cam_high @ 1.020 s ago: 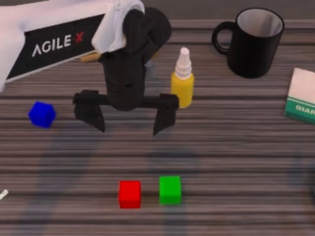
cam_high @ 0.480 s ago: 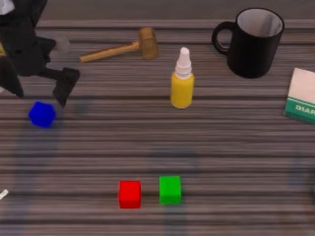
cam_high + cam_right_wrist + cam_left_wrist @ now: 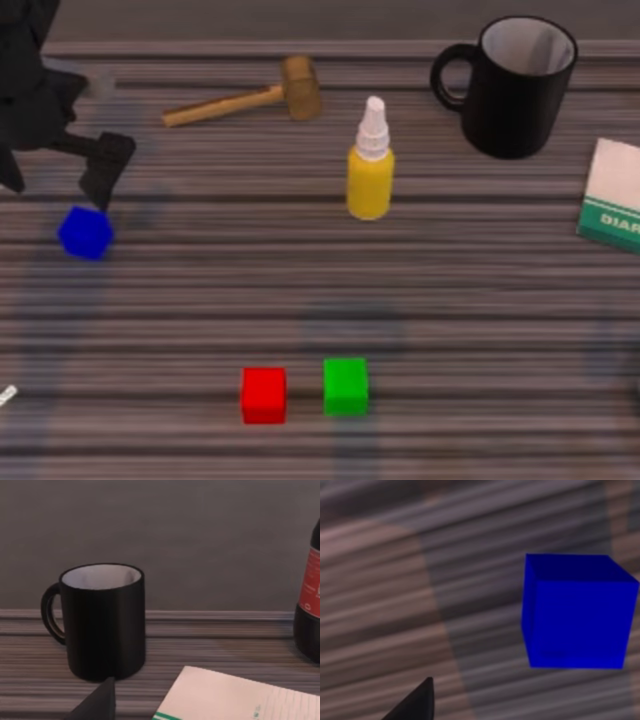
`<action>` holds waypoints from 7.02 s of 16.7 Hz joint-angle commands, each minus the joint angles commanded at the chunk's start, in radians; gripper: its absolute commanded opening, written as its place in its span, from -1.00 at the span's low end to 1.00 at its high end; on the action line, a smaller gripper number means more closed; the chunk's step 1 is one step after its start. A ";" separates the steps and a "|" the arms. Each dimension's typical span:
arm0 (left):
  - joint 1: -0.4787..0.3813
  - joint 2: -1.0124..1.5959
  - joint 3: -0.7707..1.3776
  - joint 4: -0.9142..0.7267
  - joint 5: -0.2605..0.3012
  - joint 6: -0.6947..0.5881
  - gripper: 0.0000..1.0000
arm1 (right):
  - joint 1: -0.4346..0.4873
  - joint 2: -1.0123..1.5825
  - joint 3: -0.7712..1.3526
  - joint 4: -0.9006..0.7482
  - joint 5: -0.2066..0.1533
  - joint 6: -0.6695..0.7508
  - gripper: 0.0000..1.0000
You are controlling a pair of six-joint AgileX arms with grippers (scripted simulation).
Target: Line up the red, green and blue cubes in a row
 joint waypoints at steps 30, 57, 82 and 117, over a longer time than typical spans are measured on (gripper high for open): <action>0.005 0.111 -0.188 0.298 0.002 0.004 -1.00 | 0.000 0.000 0.000 0.000 0.000 0.000 1.00; -0.294 0.067 0.096 -0.022 -0.002 -0.375 -1.00 | 0.000 0.000 0.000 0.000 0.000 0.000 1.00; -0.952 0.146 0.068 0.097 -0.030 -1.243 -1.00 | 0.000 0.000 0.000 0.000 0.000 0.000 1.00; -0.942 0.112 0.222 -0.103 -0.031 -1.252 1.00 | 0.000 0.000 0.000 0.000 0.000 0.000 1.00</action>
